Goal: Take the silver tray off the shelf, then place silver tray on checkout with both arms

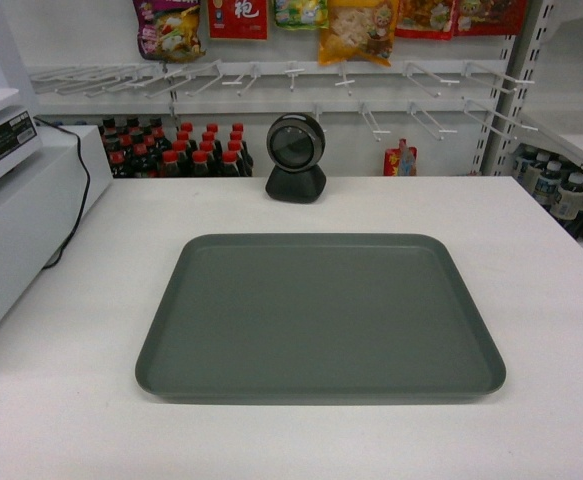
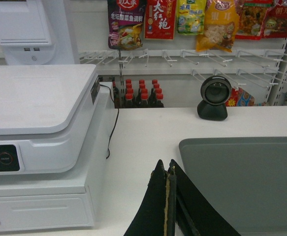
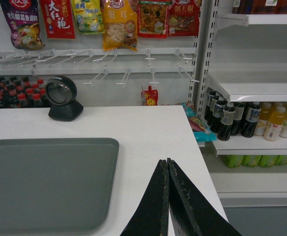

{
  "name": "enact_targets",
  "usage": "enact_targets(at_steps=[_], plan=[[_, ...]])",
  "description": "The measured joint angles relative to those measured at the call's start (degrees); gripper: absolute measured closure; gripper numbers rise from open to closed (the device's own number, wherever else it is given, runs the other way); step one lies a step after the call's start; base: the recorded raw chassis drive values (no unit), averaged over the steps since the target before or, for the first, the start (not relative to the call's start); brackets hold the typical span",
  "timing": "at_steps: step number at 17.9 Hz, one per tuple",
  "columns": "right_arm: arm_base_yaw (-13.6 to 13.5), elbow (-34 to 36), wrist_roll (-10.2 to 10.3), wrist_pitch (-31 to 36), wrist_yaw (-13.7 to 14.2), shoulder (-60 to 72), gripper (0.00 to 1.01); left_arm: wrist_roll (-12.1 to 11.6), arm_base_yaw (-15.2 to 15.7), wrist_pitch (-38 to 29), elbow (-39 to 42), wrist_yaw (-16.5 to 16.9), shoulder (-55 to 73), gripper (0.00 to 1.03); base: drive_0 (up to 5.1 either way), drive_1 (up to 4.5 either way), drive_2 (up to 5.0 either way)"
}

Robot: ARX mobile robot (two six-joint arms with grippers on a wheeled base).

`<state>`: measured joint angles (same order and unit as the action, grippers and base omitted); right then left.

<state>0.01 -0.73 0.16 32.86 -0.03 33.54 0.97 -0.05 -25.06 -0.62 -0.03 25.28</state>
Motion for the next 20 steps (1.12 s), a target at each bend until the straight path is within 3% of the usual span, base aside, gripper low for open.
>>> enact_targets(at_steps=[13, 15, 17, 18, 19, 20], plan=[[0.00, 0.02, 0.00, -19.41, 0.00, -20.24, 0.99, 0.02, 0.00, 15.02, 0.00, 0.00, -15.30, 1.02, 0.0, 0.00, 0.0], [0.00, 0.02, 0.00, -20.90, 0.02, -21.68, 0.99, 0.00, 0.00, 24.35, 0.00, 0.13, -21.42, 1.02, 0.0, 0.00, 0.0], [0.00, 0.02, 0.00, -22.53, -0.02, -23.30, 0.99, 0.02, 0.00, 25.03, -0.31, -0.13, -24.70, 1.02, 0.0, 0.00, 0.0], [0.00, -0.02, 0.00, -25.18, 0.00, -25.27, 0.99, 0.00, 0.00, 25.55, -0.02, -0.07, -24.70, 1.02, 0.0, 0.00, 0.0], [0.00, 0.02, 0.02, -32.22, -0.07, -29.77, 0.99, 0.00, 0.00, 25.44, -0.02, 0.04, -24.70, 1.02, 0.0, 0.00, 0.0], [0.00, 0.02, 0.00, -33.31, -0.02, -32.70, 0.99, 0.02, 0.00, 25.07, 0.00, -0.07, -24.70, 1.02, 0.0, 0.00, 0.0]])
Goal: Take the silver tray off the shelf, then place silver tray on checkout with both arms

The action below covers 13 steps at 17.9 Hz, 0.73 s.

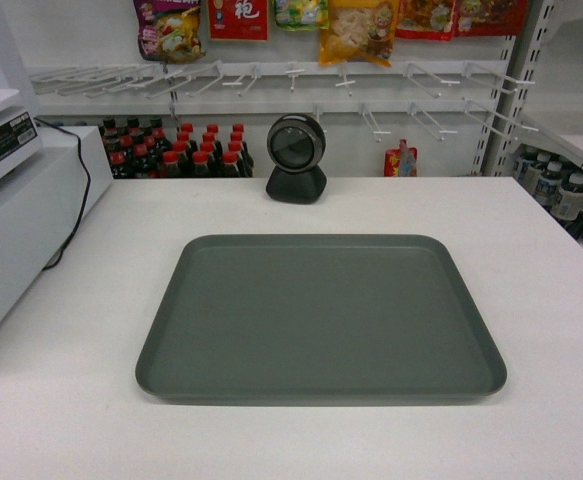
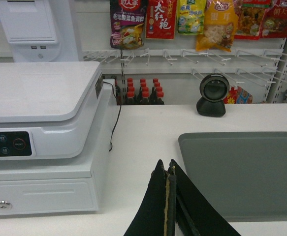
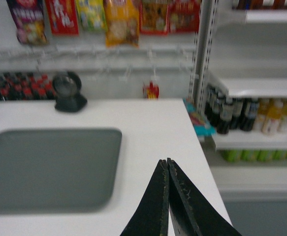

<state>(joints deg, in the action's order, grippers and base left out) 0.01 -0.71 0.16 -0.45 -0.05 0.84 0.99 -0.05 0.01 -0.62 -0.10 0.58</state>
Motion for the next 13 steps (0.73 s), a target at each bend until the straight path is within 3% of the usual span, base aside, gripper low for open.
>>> enact_targets(at_steps=[6, 7, 8, 13], plan=[[0.00, 0.00, 0.00, 0.20, 0.07, -0.61, 0.99, -0.02, 0.00, 0.20, 0.00, 0.04, 0.00, 1.02, 0.0, 0.00, 0.0], [0.00, 0.00, 0.00, 0.20, 0.04, -0.61, 0.99, 0.00, 0.00, 0.22, 0.00, 0.09, 0.00, 0.98, 0.0, 0.00, 0.0], [0.00, 0.00, -0.02, 0.17, 0.04, -0.61, 0.88, 0.00, 0.00, 0.22, 0.00, 0.11, 0.00, 0.85, 0.0, 0.00, 0.0], [0.00, 0.00, -0.02, 0.20, 0.04, -0.61, 0.44, 0.00, 0.00, 0.22, 0.00, 0.09, 0.00, 0.41, 0.0, 0.00, 0.0]])
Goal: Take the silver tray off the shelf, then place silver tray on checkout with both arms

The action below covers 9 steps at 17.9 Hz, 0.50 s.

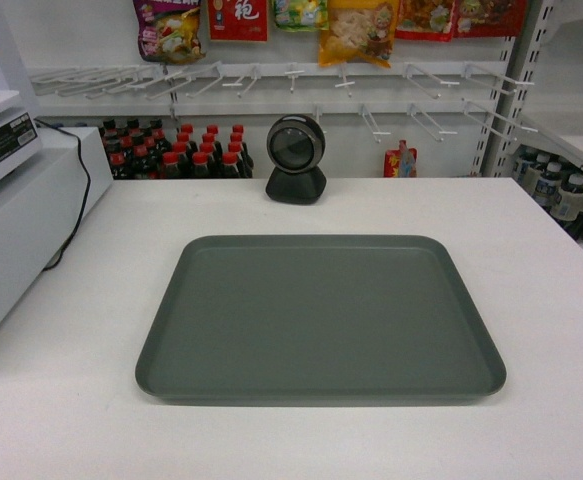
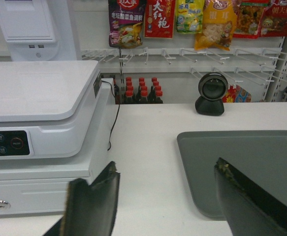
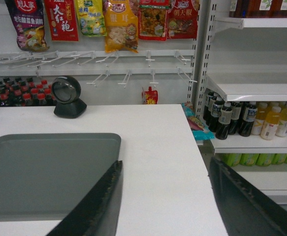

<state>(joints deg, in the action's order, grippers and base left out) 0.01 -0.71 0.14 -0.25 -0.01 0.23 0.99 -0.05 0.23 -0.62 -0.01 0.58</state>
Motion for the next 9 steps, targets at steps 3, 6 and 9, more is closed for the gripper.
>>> enact_targets(at_steps=[3, 6, 9], plan=[[0.00, 0.00, 0.02, 0.00, 0.00, 0.00, 0.15, -0.02, 0.00, 0.00, 0.00, 0.02, 0.00, 0.12, 0.0, 0.00, 0.0], [0.00, 0.00, 0.00, 0.00, 0.00, 0.00, 0.04, -0.02, 0.00, 0.00, 0.00, 0.00, 0.00, 0.05, 0.0, 0.00, 0.0], [0.00, 0.00, 0.02, 0.00, 0.00, 0.00, 0.03, -0.02, 0.00, 0.00, 0.00, 0.00, 0.00, 0.05, 0.0, 0.00, 0.0]])
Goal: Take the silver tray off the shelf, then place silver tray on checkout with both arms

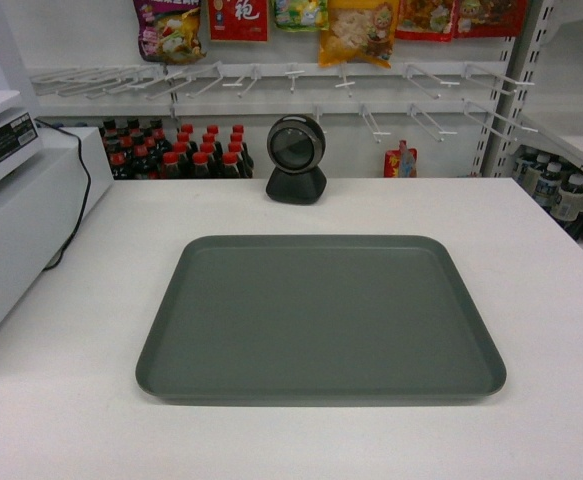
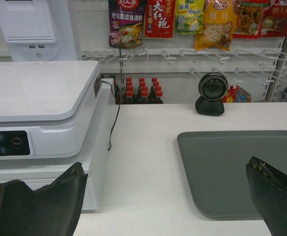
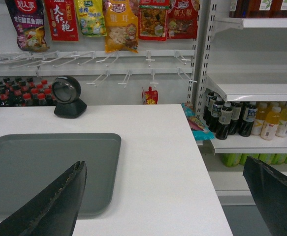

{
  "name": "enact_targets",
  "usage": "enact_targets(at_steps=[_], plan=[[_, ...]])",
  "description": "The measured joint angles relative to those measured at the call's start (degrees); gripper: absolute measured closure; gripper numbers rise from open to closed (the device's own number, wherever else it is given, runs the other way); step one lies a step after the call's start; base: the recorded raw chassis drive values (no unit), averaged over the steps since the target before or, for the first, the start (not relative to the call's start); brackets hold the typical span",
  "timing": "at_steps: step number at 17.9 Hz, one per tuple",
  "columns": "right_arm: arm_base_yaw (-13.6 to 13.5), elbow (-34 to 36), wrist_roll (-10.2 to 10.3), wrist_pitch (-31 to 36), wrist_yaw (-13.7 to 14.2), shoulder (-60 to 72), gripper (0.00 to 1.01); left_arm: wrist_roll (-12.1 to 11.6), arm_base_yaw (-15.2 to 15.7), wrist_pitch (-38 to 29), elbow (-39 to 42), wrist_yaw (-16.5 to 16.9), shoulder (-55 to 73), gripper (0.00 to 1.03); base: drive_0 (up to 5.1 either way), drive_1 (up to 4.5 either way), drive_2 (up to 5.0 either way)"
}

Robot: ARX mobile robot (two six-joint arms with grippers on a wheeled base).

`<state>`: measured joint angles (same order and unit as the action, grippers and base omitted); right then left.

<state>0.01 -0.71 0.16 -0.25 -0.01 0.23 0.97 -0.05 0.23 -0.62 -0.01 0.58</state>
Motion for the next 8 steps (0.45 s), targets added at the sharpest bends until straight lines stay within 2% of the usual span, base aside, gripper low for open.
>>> enact_targets(at_steps=[8], plan=[[0.00, 0.00, 0.00, 0.00, 0.00, 0.00, 0.03, 0.00, 0.00, 0.00, 0.00, 0.00, 0.00, 0.05, 0.0, 0.00, 0.0]])
